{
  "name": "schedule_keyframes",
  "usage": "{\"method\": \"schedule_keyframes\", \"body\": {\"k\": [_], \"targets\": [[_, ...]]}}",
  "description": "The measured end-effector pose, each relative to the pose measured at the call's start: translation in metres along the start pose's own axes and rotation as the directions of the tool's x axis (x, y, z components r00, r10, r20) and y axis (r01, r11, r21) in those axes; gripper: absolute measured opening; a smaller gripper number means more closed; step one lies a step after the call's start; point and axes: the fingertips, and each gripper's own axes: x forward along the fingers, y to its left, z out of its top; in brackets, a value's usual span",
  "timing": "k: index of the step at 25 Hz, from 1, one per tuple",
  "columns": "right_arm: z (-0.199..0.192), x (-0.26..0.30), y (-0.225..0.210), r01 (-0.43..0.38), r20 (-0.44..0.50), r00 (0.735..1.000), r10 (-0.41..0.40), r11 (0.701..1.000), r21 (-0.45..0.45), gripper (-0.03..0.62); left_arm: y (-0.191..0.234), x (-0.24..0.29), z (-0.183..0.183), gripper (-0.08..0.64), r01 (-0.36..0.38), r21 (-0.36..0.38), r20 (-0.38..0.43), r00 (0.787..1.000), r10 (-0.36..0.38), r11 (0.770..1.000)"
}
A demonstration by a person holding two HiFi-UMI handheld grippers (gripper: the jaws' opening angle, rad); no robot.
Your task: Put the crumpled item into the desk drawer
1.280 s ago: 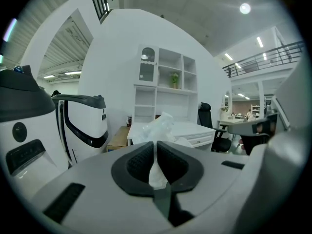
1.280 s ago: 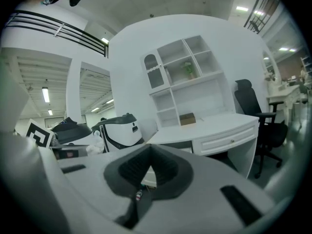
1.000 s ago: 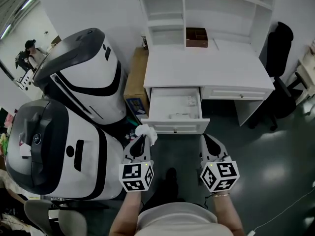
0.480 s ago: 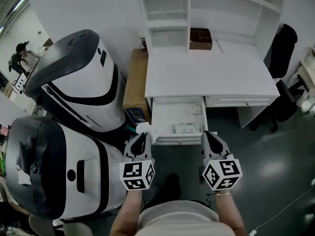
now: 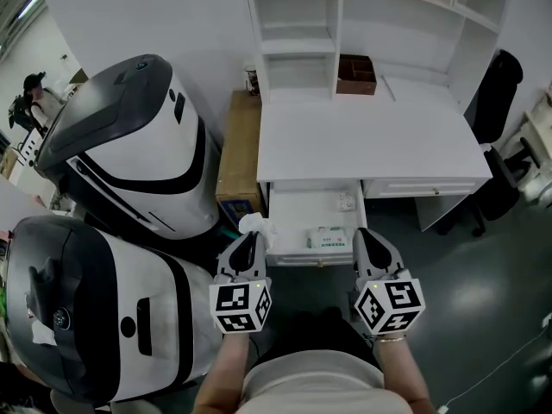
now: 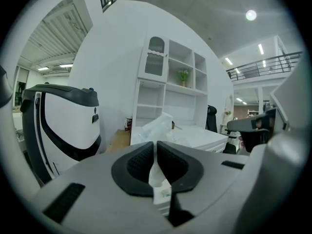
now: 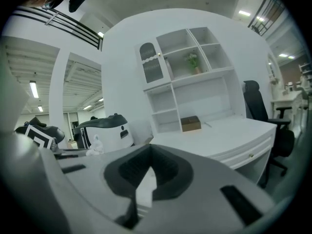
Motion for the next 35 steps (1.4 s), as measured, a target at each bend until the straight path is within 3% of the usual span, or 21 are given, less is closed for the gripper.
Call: {"method": "schedule_keyframes", "body": {"k": [35], "targets": [[0.052,0.122,-0.08,-0.024,0.026,0.999,0.023,0.999,0.026,0.002,0.0,0.136,0.028,0.014,-0.023,0.045,-0.032,0.999,0.025,0.999]]}}
